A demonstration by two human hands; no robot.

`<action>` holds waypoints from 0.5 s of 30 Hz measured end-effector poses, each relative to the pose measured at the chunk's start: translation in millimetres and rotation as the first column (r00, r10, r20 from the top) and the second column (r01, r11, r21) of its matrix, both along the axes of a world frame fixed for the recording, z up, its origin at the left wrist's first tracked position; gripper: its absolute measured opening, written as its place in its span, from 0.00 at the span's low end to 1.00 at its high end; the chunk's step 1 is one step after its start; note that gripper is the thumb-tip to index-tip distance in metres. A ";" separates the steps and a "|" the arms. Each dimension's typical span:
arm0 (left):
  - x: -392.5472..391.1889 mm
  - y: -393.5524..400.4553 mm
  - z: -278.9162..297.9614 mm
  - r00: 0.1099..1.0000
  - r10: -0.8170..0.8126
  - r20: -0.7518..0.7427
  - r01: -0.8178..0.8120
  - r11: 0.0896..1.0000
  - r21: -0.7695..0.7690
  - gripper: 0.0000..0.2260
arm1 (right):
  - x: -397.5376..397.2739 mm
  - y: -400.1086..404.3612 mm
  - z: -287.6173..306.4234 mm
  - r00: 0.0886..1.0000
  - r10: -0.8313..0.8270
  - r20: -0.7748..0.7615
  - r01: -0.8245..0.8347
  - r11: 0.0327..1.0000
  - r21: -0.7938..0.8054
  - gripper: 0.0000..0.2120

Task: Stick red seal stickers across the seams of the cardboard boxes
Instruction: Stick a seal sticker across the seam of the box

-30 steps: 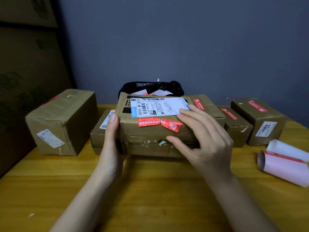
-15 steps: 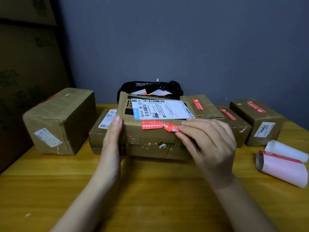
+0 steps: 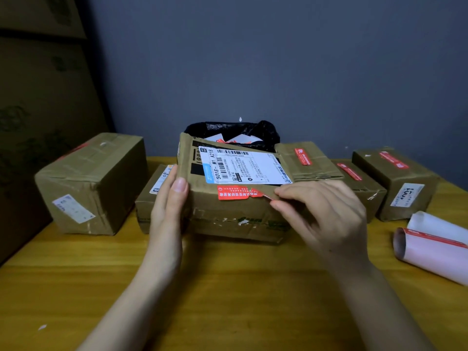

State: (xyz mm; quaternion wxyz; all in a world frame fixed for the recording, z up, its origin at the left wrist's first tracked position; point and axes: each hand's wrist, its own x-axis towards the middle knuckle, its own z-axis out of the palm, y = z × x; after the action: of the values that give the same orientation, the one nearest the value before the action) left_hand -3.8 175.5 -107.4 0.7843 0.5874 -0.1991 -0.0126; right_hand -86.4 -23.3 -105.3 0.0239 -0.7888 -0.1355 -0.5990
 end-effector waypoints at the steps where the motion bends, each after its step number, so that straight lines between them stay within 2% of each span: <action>1: 0.0 0.3 -0.4 1.000 0.001 0.007 -0.001 1.000 0.002 0.51 | -0.1 -0.2 -0.1 1.000 0.004 0.000 -0.004 1.000 0.001 0.11; 5: -0.1 1.1 -2.2 1.000 -0.004 0.028 0.004 1.000 0.023 0.51 | -0.2 0.6 -0.5 1.000 0.017 -0.018 -0.017 1.000 0.007 0.14; 10: 0.5 1.1 -2.0 1.000 -0.015 0.018 0.014 1.000 0.012 0.50 | -2.7 2.8 1.5 0.997 0.045 -0.069 -0.042 0.998 0.049 0.22; 13: 0.1 0.5 -1.5 0.999 -0.024 0.032 0.023 1.000 0.020 0.40 | -3.1 8.5 2.8 0.997 0.036 -0.074 -0.031 0.997 0.064 0.23; 15: 0.1 0.2 -2.4 1.000 -0.021 0.016 0.020 1.000 0.013 0.35 | -2.1 12.9 2.9 0.999 0.011 -0.053 -0.007 0.997 0.073 0.20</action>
State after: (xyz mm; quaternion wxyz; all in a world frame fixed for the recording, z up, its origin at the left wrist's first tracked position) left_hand -3.7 175.7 -109.9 0.7787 0.5904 -0.2114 -0.0170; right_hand -88.4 -10.4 -102.4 0.0592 -0.8025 -0.1165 -0.5822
